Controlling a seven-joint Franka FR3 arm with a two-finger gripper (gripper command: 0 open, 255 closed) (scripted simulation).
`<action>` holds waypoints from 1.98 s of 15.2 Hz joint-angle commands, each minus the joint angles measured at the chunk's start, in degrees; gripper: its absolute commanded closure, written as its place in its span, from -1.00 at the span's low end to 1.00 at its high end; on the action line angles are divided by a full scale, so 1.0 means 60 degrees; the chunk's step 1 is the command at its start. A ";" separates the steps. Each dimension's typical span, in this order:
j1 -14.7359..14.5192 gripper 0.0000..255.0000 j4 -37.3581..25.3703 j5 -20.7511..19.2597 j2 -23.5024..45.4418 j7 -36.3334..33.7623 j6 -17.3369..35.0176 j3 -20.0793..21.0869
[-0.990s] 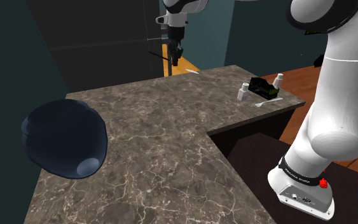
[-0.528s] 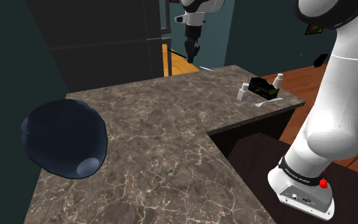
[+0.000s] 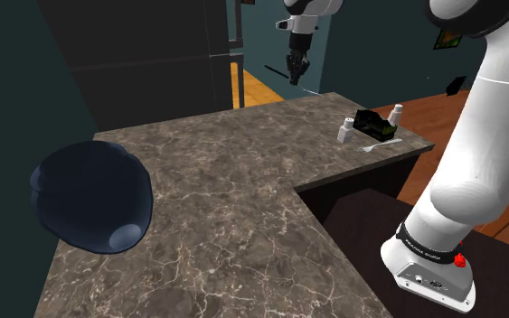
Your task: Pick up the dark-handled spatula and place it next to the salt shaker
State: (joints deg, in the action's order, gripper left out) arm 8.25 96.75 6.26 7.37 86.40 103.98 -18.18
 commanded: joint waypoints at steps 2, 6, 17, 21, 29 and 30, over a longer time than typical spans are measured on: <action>0.0412 1.00 -0.0221 0.0101 0.0180 0.0717 -0.0110 -0.0287; 0.0956 1.00 -0.0508 0.0234 0.0415 0.1618 -0.0258 -0.0642; 0.2767 1.00 -0.2407 0.0972 0.1913 0.4106 -0.1034 -0.1444; 0.3630 1.00 -0.3612 0.1369 0.2788 0.4936 -0.1518 -0.1598; 0.3822 1.00 -0.3111 0.1514 0.3074 0.5294 -0.0794 -0.1601; 0.3806 1.00 -0.2984 0.1520 0.3076 0.5309 -0.0668 -0.1597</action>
State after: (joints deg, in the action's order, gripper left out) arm 31.22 77.77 15.38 25.94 118.12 99.01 -27.76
